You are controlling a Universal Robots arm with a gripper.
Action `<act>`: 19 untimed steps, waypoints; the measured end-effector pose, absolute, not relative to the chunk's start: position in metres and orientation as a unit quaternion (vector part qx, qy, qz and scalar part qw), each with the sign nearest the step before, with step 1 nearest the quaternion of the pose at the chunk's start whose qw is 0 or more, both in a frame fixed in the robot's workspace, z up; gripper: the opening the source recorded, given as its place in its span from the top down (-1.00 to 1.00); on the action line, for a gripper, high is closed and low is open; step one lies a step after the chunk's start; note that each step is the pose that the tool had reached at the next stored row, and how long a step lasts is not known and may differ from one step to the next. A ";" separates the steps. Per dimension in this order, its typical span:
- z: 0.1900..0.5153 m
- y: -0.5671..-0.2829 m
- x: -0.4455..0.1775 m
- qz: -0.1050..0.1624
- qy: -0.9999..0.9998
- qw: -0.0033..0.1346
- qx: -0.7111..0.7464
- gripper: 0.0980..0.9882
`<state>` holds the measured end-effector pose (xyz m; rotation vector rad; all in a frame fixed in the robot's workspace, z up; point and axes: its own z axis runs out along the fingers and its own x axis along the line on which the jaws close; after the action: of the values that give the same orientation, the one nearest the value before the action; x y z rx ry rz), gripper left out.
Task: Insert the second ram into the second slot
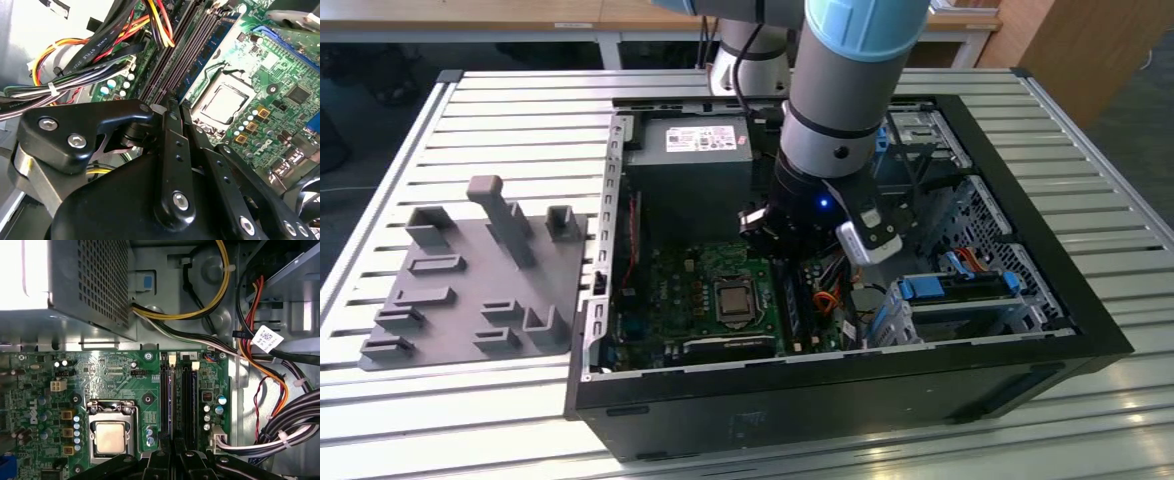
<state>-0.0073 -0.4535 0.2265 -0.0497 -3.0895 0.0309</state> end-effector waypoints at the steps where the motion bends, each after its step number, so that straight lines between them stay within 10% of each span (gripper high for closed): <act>1: 0.225 -0.453 -0.007 0.010 -0.999 0.026 -0.016 0.91; 19: 0.215 -0.453 -0.006 0.009 -1.000 0.026 -0.013 0.91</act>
<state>-0.0060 -0.4530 0.2146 -0.0415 -3.0894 0.0281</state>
